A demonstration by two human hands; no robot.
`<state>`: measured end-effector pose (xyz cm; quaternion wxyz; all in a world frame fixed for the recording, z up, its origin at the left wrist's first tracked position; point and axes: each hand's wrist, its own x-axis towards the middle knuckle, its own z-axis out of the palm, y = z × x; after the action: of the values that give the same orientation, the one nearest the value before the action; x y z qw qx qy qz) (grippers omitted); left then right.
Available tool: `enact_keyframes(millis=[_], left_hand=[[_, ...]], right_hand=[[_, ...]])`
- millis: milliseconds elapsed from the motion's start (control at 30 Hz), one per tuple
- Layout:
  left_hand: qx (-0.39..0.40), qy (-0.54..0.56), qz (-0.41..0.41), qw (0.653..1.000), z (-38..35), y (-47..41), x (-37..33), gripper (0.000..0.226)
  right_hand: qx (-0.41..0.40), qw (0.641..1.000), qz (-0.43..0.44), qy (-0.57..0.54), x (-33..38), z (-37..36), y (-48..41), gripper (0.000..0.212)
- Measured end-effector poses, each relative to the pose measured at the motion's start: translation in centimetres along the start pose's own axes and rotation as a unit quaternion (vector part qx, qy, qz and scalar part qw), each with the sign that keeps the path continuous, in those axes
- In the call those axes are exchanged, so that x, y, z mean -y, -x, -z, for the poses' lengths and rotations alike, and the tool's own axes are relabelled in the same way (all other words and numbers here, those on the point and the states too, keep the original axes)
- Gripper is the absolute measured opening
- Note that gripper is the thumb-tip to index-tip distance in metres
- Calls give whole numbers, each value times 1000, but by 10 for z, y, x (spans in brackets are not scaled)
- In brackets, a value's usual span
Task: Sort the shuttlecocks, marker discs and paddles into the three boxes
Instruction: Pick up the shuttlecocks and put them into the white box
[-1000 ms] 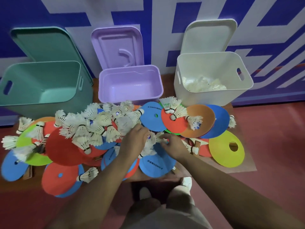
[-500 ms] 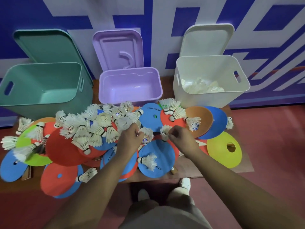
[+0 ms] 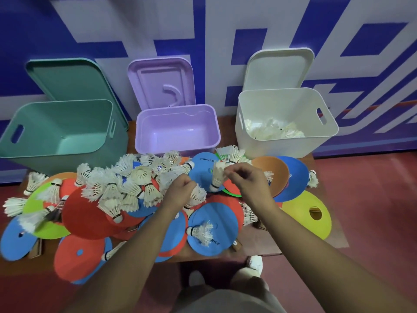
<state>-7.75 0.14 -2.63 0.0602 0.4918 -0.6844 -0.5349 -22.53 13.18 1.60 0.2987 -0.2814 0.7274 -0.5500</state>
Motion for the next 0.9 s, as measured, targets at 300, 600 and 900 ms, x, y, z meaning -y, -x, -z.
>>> enact_keyframes(millis=[300,600,900], left_hand=[[173,241,95,950,12,4,12,110],[179,-47,-55,981,35,6,30,71],[155,-46,-106,981,40,17,35,73]], right_hand=[[65,996,-54,15,-9,-28,2,15],[95,994,-48,7,-13,-39,3,13],[206,977,-32,49,-6,-56,18,12]])
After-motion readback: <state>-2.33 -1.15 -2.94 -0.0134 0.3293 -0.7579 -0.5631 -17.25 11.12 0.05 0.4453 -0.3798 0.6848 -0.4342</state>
